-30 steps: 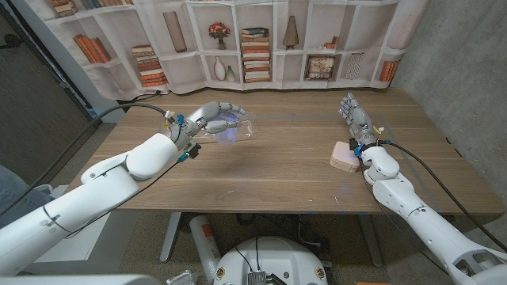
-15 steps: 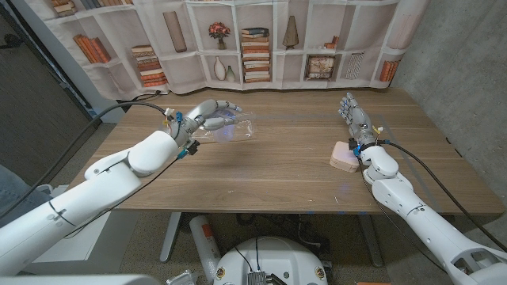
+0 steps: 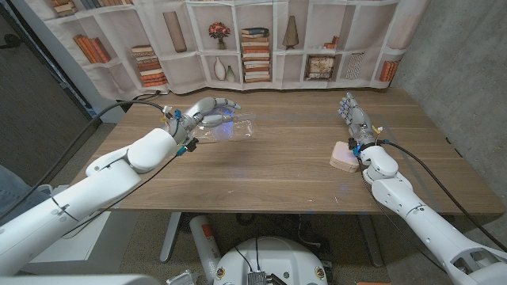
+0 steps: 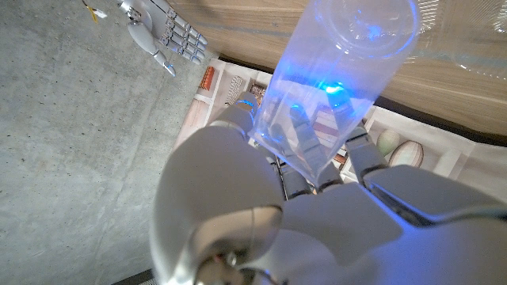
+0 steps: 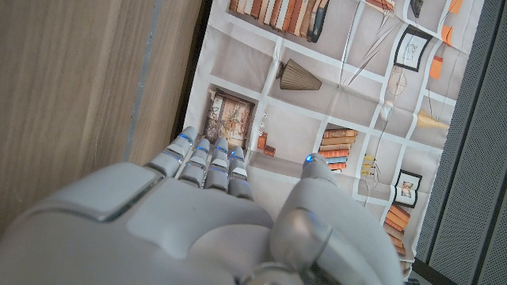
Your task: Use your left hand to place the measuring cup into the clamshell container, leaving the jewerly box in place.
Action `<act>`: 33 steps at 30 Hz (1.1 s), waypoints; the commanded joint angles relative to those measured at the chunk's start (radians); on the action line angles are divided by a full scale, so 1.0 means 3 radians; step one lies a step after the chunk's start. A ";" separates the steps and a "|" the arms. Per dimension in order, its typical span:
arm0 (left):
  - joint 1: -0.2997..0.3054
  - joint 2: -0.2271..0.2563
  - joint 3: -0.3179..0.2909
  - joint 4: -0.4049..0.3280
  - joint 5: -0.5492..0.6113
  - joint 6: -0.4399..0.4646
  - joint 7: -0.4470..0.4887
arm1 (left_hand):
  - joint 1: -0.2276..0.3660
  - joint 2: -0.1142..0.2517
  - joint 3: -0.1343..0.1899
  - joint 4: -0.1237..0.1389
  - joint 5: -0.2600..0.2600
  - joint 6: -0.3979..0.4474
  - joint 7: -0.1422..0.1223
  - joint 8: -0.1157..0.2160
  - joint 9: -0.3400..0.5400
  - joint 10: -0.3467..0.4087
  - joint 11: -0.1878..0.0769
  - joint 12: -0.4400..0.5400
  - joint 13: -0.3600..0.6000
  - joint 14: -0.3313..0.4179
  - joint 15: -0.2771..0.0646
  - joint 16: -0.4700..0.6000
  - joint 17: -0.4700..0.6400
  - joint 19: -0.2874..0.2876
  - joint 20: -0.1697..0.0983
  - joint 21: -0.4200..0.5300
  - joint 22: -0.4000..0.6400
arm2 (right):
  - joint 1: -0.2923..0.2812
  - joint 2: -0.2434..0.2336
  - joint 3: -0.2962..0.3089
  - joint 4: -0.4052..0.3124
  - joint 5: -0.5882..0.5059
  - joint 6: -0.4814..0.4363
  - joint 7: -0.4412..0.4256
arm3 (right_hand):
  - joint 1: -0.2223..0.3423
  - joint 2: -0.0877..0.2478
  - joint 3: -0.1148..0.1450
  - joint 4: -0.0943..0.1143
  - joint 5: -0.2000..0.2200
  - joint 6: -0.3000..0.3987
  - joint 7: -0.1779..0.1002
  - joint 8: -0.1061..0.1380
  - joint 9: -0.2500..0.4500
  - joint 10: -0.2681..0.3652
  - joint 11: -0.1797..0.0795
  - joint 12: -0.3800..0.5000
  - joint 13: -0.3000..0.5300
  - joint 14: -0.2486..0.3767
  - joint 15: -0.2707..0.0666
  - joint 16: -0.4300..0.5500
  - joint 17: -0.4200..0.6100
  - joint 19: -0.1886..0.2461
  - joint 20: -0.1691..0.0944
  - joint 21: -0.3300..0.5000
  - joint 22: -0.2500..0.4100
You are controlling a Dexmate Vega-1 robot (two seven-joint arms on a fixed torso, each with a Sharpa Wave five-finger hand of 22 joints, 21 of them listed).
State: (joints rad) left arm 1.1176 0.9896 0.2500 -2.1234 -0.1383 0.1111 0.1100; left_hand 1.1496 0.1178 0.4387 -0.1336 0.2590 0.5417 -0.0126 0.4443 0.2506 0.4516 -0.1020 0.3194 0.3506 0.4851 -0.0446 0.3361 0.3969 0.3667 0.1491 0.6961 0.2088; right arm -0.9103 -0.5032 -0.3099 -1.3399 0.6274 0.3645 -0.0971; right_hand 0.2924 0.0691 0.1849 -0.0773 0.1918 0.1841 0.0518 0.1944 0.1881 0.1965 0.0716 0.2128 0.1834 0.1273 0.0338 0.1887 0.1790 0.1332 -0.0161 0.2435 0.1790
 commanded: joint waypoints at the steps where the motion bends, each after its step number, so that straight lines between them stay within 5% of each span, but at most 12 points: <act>1: -0.0072 -0.0007 0.0009 0.0107 -0.0031 -0.0020 -0.0016 | -0.0008 0.0015 0.0031 -0.0003 0.0002 0.0025 -0.0018 0.0008 0.0001 0.0025 -0.0028 0.0001 0.0014 0.0004 -0.0055 -0.0014 0.0013 -0.0031 0.0002 0.0021 0.0010 | 0.0003 -0.0002 -0.0011 -0.0024 -0.0008 -0.0016 -0.0005 | 0.0040 -0.0002 0.0005 -0.0018 -0.0004 0.0038 0.0005 0.0013 0.0010 0.0028 0.0005 0.0013 0.0012 0.0019 -0.0005 0.0006 0.0014 0.0037 -0.0006 -0.0006 0.0014; 33: -0.0270 -0.0005 0.0042 0.0289 -0.0027 0.0062 0.0003 | -0.0011 0.0008 0.0072 -0.0016 -0.0009 0.0095 -0.0036 0.0033 -0.0024 0.0079 -0.0061 -0.0013 0.0042 0.0013 -0.0081 -0.0030 0.0034 -0.0075 -0.0014 0.0070 0.0007 | 0.0000 0.0005 -0.0028 -0.0054 -0.0039 -0.0050 -0.0057 | 0.0037 0.0003 0.0005 -0.0025 -0.0006 0.0042 0.0005 0.0012 0.0010 0.0033 0.0001 0.0012 0.0012 0.0022 -0.0006 0.0002 0.0015 0.0057 -0.0007 -0.0027 0.0015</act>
State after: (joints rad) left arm 1.0511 0.9903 0.2638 -2.0596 -0.1400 0.1255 0.1047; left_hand 1.1466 0.1142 0.4538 -0.1379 0.2563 0.5615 -0.0217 0.4443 0.2413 0.4641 -0.1145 0.3193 0.3600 0.4849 -0.0446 0.3321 0.4014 0.3468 0.1471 0.7106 0.2091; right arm -0.9148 -0.5048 -0.3146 -1.3578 0.6186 0.3543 -0.1109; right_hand 0.2926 0.0689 0.1821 -0.0801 0.1918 0.1934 0.0532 0.1944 0.1881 0.1965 0.0716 0.2128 0.1834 0.1271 0.0338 0.1887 0.1790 0.1422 -0.0180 0.2357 0.1789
